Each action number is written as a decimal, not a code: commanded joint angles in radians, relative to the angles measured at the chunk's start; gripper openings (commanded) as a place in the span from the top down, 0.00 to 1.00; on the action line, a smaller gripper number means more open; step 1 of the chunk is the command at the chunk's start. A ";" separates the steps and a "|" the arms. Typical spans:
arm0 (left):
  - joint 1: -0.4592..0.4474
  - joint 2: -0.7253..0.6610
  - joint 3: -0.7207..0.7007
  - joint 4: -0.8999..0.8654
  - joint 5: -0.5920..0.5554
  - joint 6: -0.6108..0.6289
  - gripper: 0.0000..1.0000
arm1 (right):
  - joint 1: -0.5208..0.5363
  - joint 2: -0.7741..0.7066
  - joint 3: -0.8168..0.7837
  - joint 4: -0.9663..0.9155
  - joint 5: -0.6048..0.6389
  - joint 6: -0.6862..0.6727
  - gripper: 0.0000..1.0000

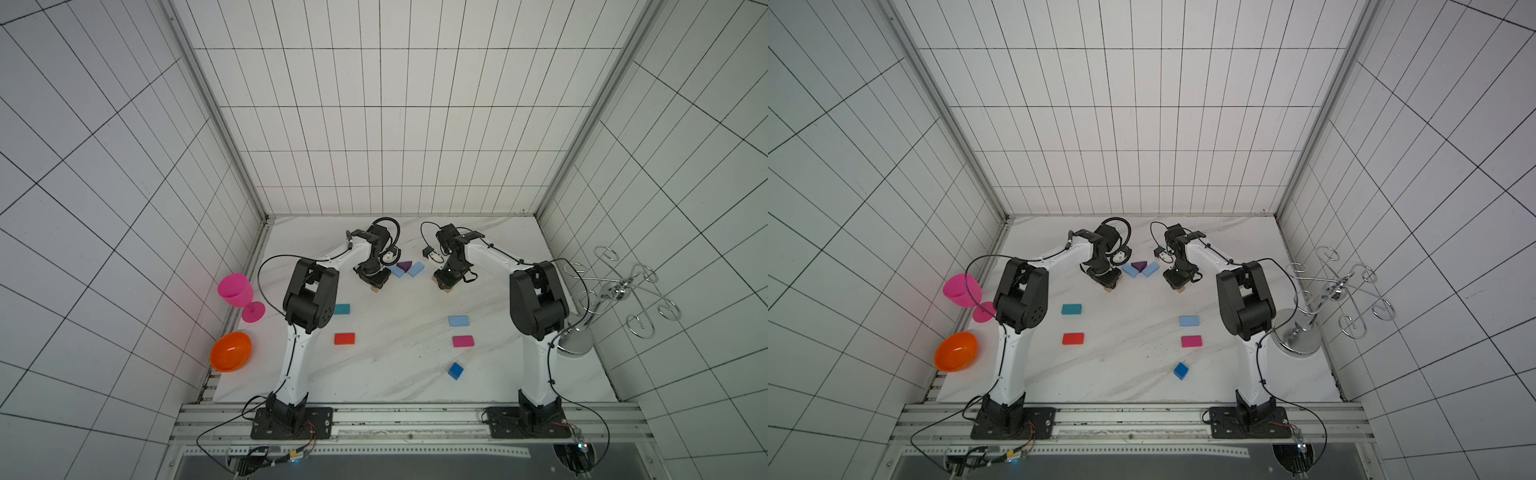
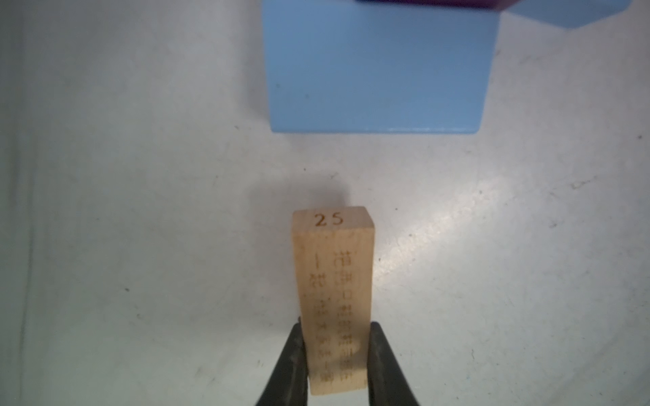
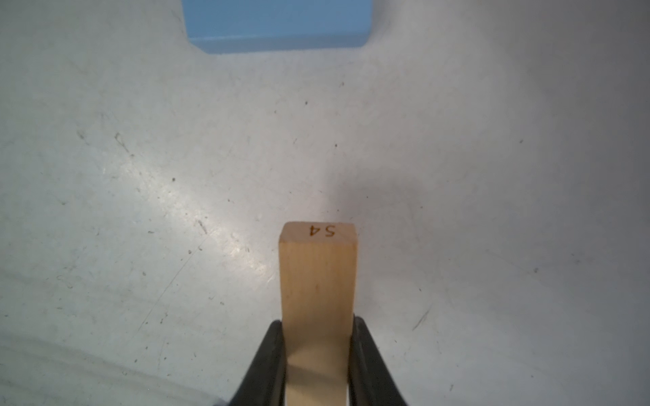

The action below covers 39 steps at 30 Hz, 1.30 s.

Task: Assemble a heart with building blocks
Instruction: Assemble the building block at the center of the board.

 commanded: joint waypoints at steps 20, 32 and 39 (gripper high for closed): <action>0.005 0.118 0.098 -0.009 -0.037 -0.003 0.82 | 0.025 0.148 0.188 -0.079 0.035 -0.035 1.00; 0.003 0.130 0.104 -0.005 -0.040 -0.007 0.83 | 0.029 0.184 0.217 -0.078 0.055 -0.026 1.00; 0.002 0.128 0.104 -0.002 -0.034 -0.010 0.83 | 0.038 0.198 0.250 -0.075 0.057 -0.017 1.00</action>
